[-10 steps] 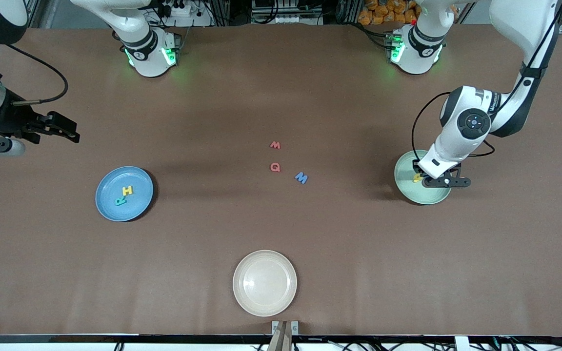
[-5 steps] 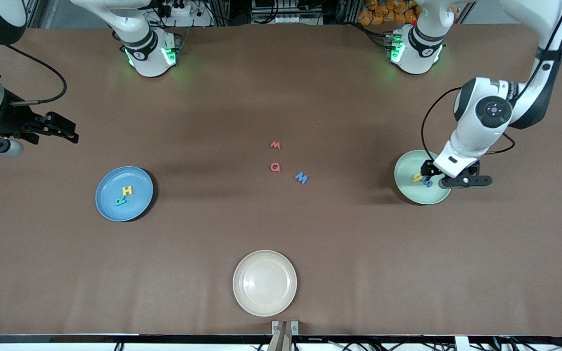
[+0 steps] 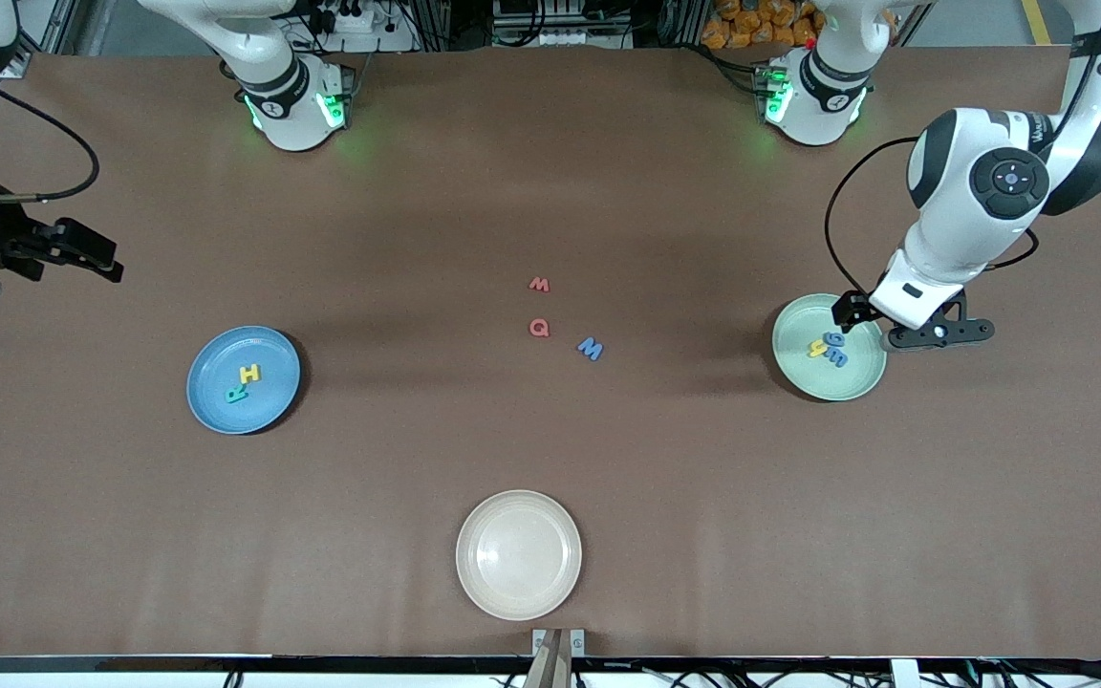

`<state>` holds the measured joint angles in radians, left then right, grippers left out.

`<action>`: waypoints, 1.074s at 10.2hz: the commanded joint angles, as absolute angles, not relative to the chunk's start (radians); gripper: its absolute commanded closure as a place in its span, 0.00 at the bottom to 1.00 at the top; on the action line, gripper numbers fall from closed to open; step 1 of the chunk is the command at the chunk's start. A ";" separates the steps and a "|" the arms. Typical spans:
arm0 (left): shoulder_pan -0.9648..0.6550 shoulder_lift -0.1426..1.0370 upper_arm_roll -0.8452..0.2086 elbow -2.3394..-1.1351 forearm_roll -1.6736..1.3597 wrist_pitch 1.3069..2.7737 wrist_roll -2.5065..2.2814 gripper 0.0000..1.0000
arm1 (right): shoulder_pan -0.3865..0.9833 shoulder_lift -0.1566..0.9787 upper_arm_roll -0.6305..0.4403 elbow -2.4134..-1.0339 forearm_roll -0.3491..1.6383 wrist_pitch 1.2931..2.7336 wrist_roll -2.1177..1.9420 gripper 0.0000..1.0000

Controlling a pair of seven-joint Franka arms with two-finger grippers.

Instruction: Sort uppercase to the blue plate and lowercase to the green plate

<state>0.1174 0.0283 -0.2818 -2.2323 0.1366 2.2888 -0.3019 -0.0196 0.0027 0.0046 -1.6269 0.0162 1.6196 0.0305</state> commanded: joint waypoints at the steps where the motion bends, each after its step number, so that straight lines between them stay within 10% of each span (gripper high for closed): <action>1: 0.123 0.005 -0.288 -2.233 0.106 2.255 -0.279 0.01 | -0.028 -0.008 0.009 -1.617 0.006 1.606 0.021 0.00; 5: 0.114 -0.037 -0.307 -2.255 0.023 2.212 -0.288 0.00 | -0.028 -0.008 0.009 -1.612 0.006 1.605 0.023 0.00; 11: 0.107 -0.023 -0.671 -2.223 -0.089 2.200 -0.728 0.00 | -0.028 -0.008 0.011 -1.608 0.009 1.605 0.023 0.00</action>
